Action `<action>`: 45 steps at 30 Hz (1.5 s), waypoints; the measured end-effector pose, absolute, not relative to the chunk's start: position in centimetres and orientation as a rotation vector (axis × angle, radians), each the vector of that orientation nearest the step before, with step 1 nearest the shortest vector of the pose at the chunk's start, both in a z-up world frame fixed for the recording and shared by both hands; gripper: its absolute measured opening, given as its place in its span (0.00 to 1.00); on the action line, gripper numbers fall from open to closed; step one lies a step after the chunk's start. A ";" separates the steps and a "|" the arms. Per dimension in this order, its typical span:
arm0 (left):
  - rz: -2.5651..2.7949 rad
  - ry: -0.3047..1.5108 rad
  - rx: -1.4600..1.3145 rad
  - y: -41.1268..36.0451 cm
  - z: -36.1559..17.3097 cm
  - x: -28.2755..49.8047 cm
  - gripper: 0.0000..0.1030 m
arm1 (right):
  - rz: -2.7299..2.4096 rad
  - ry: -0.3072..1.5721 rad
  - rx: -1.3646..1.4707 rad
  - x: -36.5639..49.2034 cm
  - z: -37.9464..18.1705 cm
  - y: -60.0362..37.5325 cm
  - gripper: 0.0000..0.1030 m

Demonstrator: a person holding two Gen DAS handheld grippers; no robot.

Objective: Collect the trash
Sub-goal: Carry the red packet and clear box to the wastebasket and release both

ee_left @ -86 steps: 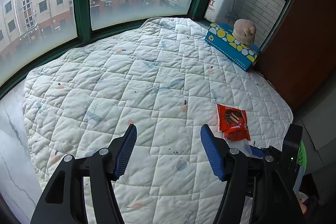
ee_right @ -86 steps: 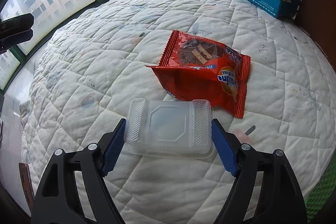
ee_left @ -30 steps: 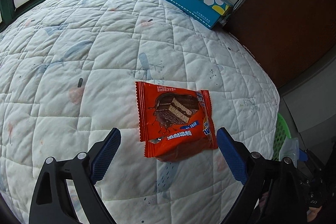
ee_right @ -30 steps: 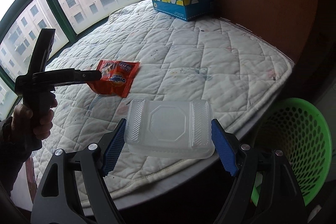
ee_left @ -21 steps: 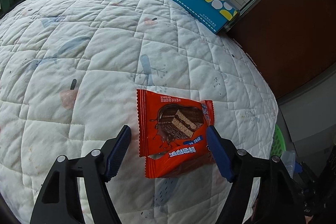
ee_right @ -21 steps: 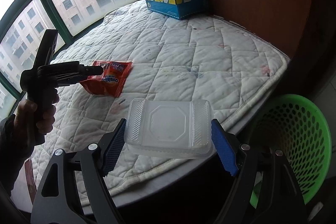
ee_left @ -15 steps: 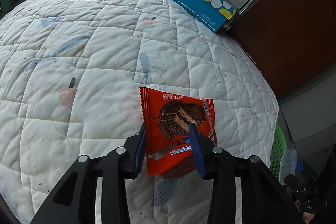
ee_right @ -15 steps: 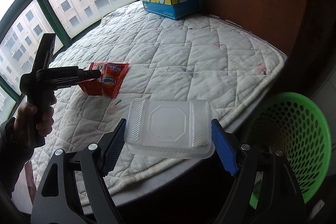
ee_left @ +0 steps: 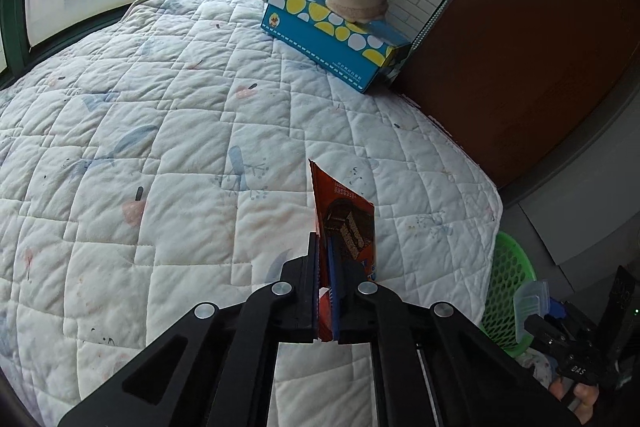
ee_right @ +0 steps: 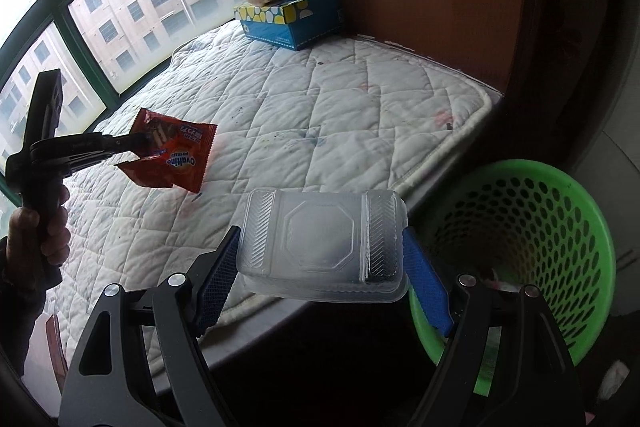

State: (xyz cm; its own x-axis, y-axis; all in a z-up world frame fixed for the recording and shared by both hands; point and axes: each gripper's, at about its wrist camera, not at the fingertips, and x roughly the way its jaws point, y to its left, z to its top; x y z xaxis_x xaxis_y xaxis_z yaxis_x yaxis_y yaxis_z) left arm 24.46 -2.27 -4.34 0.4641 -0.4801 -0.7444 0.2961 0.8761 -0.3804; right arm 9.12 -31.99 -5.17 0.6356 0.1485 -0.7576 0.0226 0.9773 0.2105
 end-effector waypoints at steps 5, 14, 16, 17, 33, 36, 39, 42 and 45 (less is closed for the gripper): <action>-0.517 0.938 -0.206 -3.5 -2.0 23.1 0.03 | 0.025 0.873 0.194 8.1 -5.2 -33.9 0.76; -0.617 0.902 -0.180 -8.1 0.8 20.5 0.03 | -0.059 0.875 0.200 6.6 -5.8 -37.7 0.76; -0.638 0.901 -0.177 -9.4 1.1 20.0 0.03 | -0.080 0.878 0.192 6.3 -6.0 -38.6 0.76; -0.647 0.900 -0.173 -10.0 1.2 19.8 0.03 | -0.088 0.880 0.195 6.0 -6.1 -39.0 0.76; -0.799 0.920 -0.087 -21.1 1.3 16.2 0.03 | -0.200 0.899 0.233 3.1 -7.0 -46.6 0.82; -0.817 0.929 -0.067 -23.0 0.9 15.8 0.03 | -0.217 0.888 0.242 2.6 -6.8 -47.5 0.84; -0.828 0.935 -0.035 -24.9 0.5 15.3 0.03 | -0.218 0.877 0.268 1.9 -6.6 -48.2 0.84; -0.840 0.941 -0.003 -26.7 -0.1 14.7 0.03 | -0.216 0.855 0.295 0.8 -6.3 -48.7 0.84; -0.854 0.955 0.017 -28.2 -0.8 14.2 0.03 | -0.214 0.840 0.320 -0.2 -6.0 -49.2 0.84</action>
State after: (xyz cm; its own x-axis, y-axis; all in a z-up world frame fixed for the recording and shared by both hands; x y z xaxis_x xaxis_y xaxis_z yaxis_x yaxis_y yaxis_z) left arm 14.18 -28.18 -0.85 0.2859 -0.6318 -0.7205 0.6458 0.6825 -0.3422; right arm -0.24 -49.20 -5.97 0.6500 -0.0592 -0.7576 0.3099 0.9310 0.1931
